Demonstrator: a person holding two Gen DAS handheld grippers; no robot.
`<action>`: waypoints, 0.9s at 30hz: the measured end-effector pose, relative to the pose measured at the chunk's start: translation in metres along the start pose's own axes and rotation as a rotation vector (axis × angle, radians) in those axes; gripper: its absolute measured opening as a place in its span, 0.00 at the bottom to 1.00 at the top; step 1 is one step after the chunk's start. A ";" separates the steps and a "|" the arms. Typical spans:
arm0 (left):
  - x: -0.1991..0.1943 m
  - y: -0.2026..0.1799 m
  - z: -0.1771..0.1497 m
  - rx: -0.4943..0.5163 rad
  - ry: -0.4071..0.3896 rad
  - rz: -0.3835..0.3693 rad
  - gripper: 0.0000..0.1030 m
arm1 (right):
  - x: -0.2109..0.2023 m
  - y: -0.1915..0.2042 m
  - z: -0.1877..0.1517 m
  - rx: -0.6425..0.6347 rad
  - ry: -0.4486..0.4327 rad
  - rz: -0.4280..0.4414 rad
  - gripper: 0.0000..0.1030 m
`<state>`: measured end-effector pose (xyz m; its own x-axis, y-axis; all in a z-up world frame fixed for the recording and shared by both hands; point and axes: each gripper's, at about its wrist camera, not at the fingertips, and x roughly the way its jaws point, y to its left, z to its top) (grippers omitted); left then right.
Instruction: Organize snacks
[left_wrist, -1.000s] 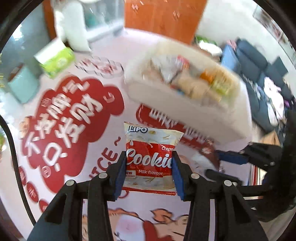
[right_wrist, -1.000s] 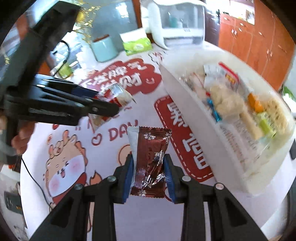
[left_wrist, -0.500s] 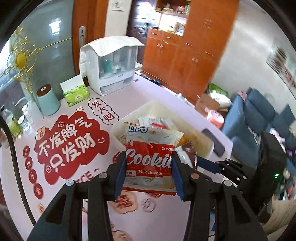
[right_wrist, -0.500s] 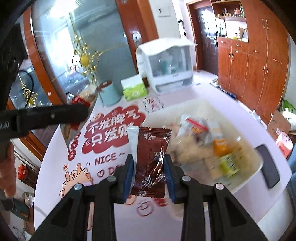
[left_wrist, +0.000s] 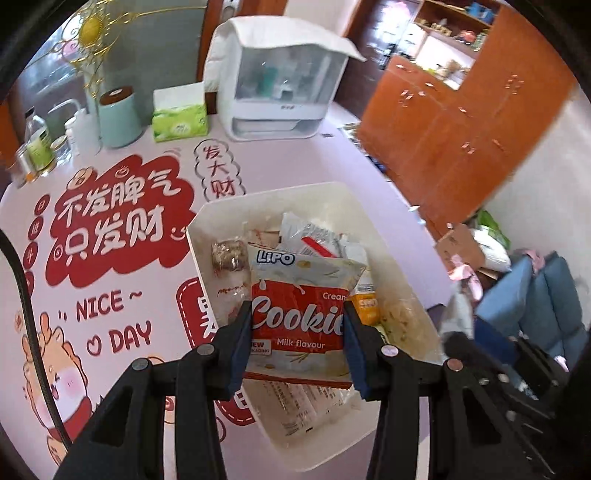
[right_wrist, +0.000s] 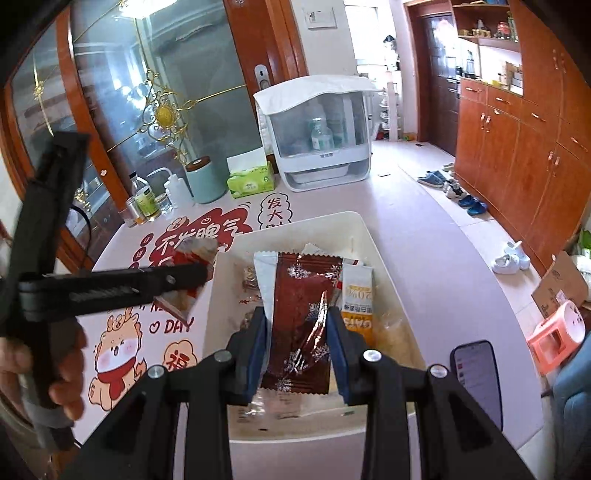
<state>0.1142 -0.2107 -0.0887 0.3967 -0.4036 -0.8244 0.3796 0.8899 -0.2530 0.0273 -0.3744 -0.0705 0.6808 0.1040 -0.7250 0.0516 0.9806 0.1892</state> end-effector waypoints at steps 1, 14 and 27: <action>0.005 -0.001 -0.002 -0.013 0.006 0.009 0.43 | 0.002 -0.004 0.001 -0.013 0.002 0.009 0.32; 0.034 0.002 -0.017 -0.052 0.056 0.139 0.43 | 0.034 -0.019 0.011 -0.058 0.067 0.036 0.32; 0.013 0.003 -0.032 -0.051 0.001 0.203 0.88 | 0.049 -0.015 0.007 -0.051 0.129 0.038 0.45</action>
<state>0.0940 -0.2062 -0.1159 0.4600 -0.2147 -0.8615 0.2489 0.9626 -0.1070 0.0645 -0.3851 -0.1043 0.5816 0.1587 -0.7978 -0.0122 0.9824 0.1865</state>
